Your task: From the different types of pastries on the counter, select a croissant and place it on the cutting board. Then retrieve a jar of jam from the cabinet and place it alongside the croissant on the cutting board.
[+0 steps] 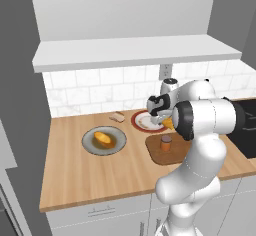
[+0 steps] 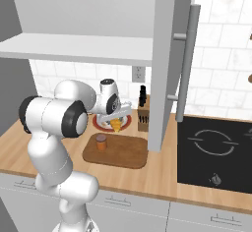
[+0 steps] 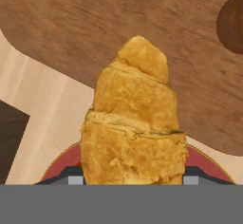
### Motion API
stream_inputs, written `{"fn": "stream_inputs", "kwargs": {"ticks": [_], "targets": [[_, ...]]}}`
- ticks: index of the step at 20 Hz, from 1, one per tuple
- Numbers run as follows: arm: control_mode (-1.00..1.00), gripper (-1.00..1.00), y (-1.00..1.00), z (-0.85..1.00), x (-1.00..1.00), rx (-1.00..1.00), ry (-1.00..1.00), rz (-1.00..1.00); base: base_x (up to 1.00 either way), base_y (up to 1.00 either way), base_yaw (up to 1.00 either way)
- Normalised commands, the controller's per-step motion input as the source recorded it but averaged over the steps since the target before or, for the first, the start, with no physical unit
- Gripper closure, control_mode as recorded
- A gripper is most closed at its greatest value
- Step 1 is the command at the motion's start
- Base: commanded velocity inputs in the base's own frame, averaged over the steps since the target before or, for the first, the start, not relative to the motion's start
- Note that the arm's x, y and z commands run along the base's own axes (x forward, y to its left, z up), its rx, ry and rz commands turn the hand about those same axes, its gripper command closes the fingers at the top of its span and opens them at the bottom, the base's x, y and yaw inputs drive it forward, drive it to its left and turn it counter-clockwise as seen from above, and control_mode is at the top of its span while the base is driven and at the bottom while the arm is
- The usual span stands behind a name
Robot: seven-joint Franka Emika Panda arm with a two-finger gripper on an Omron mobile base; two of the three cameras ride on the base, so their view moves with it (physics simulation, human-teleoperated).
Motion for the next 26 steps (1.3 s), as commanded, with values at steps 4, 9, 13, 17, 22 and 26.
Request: {"fn": "stream_inputs", "kwargs": {"ticks": [4, 9, 13, 17, 22, 26], "targets": [[-1.00, 1.00, -0.40, 0.03, 0.00, 0.00, -0.03, 0.01, 0.00, 0.00, 0.00], [-1.00, 1.00, -0.22, 0.24, 0.00, 0.00, 0.00, 0.00, 0.00, 0.00, 0.00], [-1.00, 1.00, -0.18, 0.29, -0.01, 0.00, 0.00, 0.00, 0.00, 0.00, 0.00], [-1.00, 1.00, -0.29, 0.10, -0.27, 0.00, 0.00, 0.00, 0.00, 0.00, 0.00], [-1.00, 1.00, -0.49, 0.00, -0.31, 0.00, 0.00, 0.00, 0.00, 0.00, 0.00], [-1.00, 1.00, -0.53, 0.00, -0.24, 0.00, 0.00, -0.07, 0.00, 0.00, 0.00]]}}
